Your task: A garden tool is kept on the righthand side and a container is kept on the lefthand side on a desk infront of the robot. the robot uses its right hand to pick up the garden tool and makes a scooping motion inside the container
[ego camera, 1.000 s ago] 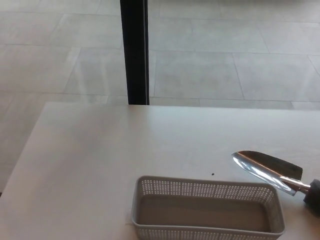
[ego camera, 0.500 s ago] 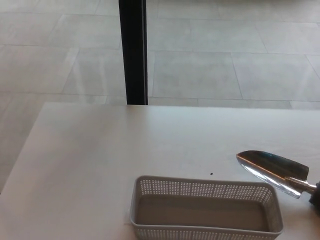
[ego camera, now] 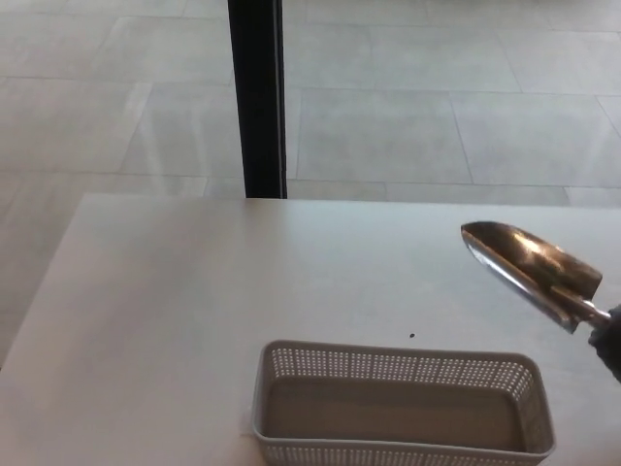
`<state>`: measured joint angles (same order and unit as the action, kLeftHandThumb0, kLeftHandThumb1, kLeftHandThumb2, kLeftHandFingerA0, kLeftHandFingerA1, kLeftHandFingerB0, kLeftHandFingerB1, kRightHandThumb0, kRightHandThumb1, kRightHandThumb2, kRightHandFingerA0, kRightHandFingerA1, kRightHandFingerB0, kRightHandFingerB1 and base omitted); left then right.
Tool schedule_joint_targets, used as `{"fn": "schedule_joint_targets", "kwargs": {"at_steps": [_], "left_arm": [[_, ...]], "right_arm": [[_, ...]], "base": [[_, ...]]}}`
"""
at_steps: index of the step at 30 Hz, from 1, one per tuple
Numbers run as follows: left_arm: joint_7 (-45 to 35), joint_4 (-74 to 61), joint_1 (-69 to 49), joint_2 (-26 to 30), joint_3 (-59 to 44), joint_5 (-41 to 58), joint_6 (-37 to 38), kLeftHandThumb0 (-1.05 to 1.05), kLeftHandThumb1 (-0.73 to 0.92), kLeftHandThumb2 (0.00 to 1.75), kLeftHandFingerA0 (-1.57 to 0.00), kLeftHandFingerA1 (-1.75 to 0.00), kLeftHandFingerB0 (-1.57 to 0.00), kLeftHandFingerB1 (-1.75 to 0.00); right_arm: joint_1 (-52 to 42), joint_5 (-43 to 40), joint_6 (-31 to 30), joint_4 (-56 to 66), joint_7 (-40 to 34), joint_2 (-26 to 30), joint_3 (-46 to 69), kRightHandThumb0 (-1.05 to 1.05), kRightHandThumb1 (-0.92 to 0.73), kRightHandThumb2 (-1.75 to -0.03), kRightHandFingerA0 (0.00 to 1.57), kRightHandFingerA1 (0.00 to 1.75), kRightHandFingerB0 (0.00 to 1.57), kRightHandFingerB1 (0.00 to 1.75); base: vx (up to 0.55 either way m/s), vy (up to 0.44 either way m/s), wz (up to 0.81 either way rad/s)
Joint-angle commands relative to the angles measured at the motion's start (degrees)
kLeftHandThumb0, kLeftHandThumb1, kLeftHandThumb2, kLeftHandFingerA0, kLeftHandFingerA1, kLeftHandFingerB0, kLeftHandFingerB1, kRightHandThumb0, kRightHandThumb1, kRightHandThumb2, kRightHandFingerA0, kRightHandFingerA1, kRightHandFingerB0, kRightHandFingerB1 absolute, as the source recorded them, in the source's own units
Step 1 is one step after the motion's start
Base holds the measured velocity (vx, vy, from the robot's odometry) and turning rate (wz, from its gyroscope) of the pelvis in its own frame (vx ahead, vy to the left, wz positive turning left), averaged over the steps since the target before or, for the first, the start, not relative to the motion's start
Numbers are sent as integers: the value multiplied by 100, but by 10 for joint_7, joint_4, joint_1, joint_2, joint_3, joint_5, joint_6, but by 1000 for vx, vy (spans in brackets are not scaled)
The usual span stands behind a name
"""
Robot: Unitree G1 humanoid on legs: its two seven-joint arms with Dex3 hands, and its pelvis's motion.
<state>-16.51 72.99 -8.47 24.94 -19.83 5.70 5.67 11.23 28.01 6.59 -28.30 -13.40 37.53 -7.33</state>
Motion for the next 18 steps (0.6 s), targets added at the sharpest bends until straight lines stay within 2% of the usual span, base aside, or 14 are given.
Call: {"fn": "schedule_joint_targets", "kwargs": {"at_steps": [1,2,3,5,6,7,8,9,10,11,12,15,16,18], "left_arm": [[9,16,-5,17,2,-3,0,-88,-8,107,-88,-121,-76,-108],[8,19,-5,16,-2,1,-1,-73,-5,107,-104,-127,-82,-109],[9,18,-4,16,-5,4,-7,-81,-11,110,-89,-119,-78,-108],[10,15,-5,19,2,-4,-2,-86,-6,109,-86,-120,-77,-107],[10,13,-7,19,3,-4,3,-92,-7,108,-84,-123,-76,-109],[10,12,-7,19,5,-6,4,-93,-7,109,-84,-124,-75,-110],[10,8,-7,18,3,-3,3,-90,-8,111,-88,-125,-76,-113],[1,9,-8,19,0,1,3,-84,-7,109,-102,-135,-80,-115],[-2,9,-8,19,-1,2,3,-84,-7,109,-102,-135,-80,-115],[1,10,-7,19,0,1,2,-94,-8,108,-92,-123,-78,-111],[8,11,-5,20,1,-1,-2,-87,-9,107,-97,-121,-81,-108],[7,11,-5,20,0,0,-2,-88,-9,109,-87,-124,-78,-109],[5,12,-5,22,0,0,-4,-88,-9,109,-87,-122,-78,-109],[0,13,-5,22,-3,4,-4,-87,-12,110,-92,-123,-79,-111]], "right_arm": [[1,-215,33,87,227,67,114,-16,-52,-115,87,169,75,150],[1,-212,38,92,245,80,113,-19,-55,-114,86,170,73,152],[-1,-209,51,96,258,93,111,-19,-55,-114,85,172,73,155],[-6,-186,57,112,283,126,100,-26,-58,-108,84,174,71,159],[-12,-182,73,116,288,138,98,-26,-57,-110,87,170,75,153],[-20,-183,79,126,294,148,100,-26,-58,-109,88,169,77,148],[-35,-177,103,137,299,168,98,-25,-59,-110,84,175,71,159],[-45,-168,130,136,296,181,95,-24,-59,-109,84,175,71,160],[-47,-166,137,136,295,184,94,-24,-59,-109,84,175,71,160],[-49,-163,142,137,297,188,93,-24,-59,-108,85,175,72,161],[-54,-155,147,142,299,198,89,-27,-60,-103,85,175,73,161],[-74,-142,173,154,305,228,85,-24,-59,-99,84,175,72,160],[-79,-135,178,159,307,237,82,-25,-60,-96,84,175,69,164],[-91,-113,209,161,307,268,73,-29,-60,-98,86,175,73,158]], "base": [[0,0,0],[0,0,0],[0,0,0],[0,0,0],[0,0,0],[0,0,0],[0,0,0],[0,0,0],[0,0,0],[0,0,0],[0,0,0],[0,0,0],[0,0,0],[0,0,0]]}}
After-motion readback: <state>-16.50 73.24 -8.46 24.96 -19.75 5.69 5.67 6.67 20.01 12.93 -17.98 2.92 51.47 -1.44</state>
